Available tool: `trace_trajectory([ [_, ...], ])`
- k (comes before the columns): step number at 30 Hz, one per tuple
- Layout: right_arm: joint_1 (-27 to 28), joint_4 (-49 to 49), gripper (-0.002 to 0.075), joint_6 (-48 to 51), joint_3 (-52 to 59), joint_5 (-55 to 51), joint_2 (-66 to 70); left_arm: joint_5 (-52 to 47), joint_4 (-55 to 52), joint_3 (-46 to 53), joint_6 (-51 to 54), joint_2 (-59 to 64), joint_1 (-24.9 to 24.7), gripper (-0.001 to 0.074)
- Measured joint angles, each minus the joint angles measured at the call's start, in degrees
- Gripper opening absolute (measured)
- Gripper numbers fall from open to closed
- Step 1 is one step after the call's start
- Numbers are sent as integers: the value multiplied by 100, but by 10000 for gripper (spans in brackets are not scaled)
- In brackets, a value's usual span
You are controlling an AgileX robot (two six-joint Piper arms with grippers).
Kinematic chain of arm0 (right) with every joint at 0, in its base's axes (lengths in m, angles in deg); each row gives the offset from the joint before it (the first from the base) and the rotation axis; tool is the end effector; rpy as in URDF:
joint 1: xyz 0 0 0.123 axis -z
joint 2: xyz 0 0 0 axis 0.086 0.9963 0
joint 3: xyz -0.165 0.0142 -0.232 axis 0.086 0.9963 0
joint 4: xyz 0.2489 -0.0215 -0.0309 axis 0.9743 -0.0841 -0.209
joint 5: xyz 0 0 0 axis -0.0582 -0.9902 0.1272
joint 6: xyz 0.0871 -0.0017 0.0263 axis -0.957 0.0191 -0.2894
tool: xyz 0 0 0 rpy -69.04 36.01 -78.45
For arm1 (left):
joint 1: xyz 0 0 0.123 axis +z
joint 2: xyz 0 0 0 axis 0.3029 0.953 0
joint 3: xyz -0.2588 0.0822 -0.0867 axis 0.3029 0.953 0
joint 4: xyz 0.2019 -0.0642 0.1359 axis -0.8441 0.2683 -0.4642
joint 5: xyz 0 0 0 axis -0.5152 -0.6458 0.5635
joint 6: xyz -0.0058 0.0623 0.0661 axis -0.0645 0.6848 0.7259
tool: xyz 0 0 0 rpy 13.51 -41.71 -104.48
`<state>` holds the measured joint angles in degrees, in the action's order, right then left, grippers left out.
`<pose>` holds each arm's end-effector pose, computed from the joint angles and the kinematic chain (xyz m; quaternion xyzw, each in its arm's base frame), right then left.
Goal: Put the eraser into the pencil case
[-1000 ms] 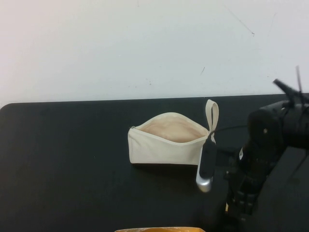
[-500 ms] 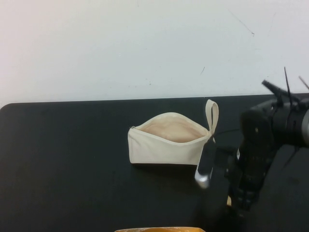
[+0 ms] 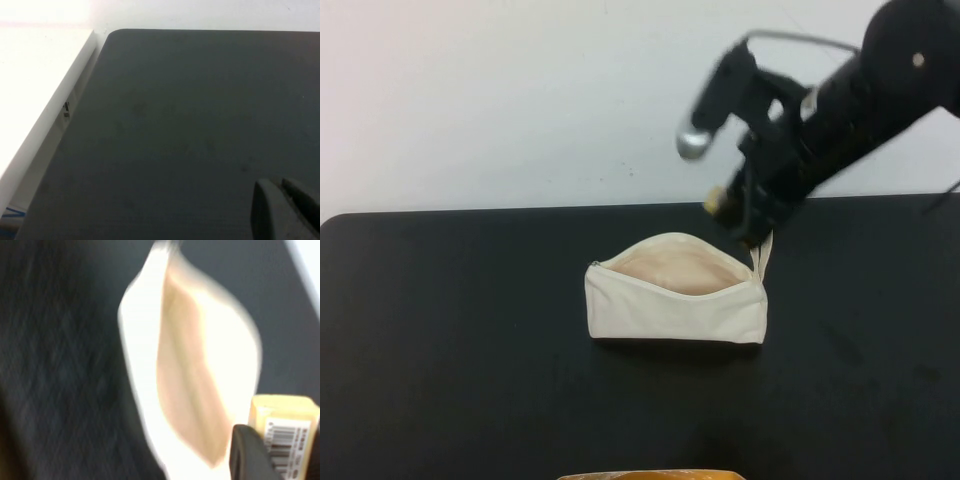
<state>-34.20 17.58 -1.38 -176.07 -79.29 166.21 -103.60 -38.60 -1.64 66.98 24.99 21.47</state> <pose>0.3539 0.2124 0.3291 -0.5311 0.7797 0.0430 0.3288 0.0535 0.0030 0.1764 -0.0497 0.7916 -0.0007 0.6091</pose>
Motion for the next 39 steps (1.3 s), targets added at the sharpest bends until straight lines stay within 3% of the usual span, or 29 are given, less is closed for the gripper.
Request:
trace_trajectory([
  [12,0,690,204,0,-415,593,1333,0,0,0,0,0,0,-3],
  [14,0,744,256,0,-415,591,1447,0,0,0,0,0,0,-3],
  [18,0,796,434,-89,-415,617,1463,0,0,0,0,0,0,-3],
  [20,-10,785,459,-296,-415,617,1366,0,0,0,0,0,0,-3],
  [22,-4,739,425,-607,-415,527,1178,0,0,0,0,0,0,-3],
  [26,-4,795,146,-891,-382,302,471,0,0,0,0,0,0,-3],
  [28,-4,972,68,-930,-244,330,-17,0,0,0,0,0,0,-3],
  [32,-4,1377,15,-801,255,676,-1303,0,0,0,0,0,0,-3],
  [39,-4,1192,3,-480,1736,1470,-3618,0,0,0,0,0,0,-3],
])
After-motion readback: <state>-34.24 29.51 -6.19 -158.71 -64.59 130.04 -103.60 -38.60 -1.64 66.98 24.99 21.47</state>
